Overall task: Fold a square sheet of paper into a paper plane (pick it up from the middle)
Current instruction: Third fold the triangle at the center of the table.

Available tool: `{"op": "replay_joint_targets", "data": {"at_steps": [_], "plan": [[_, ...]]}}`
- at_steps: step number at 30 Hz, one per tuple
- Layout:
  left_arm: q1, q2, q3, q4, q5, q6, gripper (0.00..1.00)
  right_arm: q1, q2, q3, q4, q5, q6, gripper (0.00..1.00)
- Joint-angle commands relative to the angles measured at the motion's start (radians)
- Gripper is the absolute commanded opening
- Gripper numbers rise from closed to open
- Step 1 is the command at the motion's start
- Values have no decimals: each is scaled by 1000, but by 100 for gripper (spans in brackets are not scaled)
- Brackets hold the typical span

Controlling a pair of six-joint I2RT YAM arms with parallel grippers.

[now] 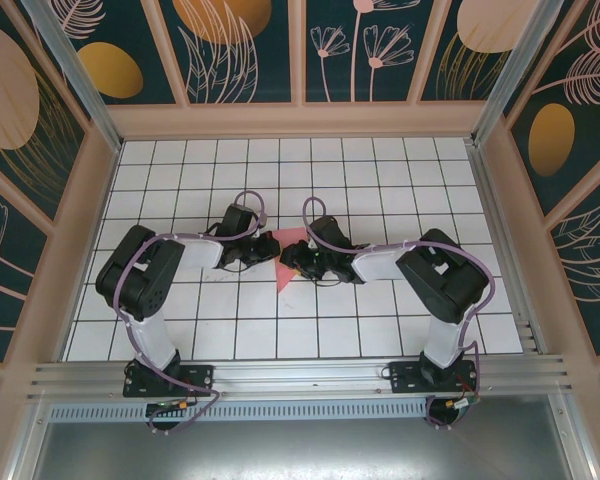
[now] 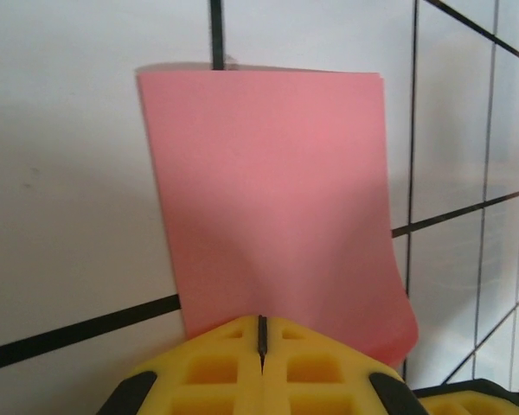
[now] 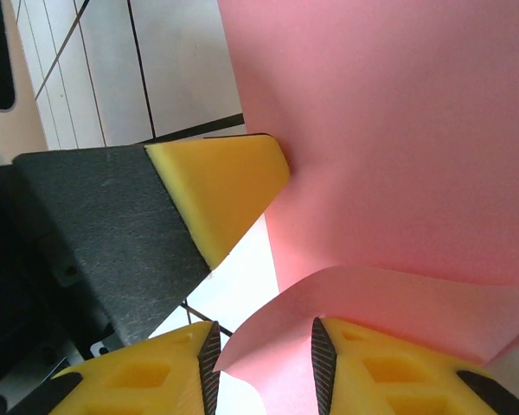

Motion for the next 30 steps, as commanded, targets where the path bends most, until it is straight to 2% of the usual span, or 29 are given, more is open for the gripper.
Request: {"op": "replay_joint_targets", "data": {"at_steps": [1,11,20,25,30], "plan": [[-4,22,14,-40,-30,22,2,1,28,5,33,-13,-24,36],[-3,-2,39,-61,-30,23,3,0,50,5,37,-13,-24,35],[10,-146,63,-132,-142,27,18,0,52,-10,40,-10,-26,38],[29,-195,17,-129,-132,35,25,0,50,-17,48,-10,-31,46],[35,-205,-17,-86,-81,20,29,1,49,-29,52,-8,-33,48]]}}
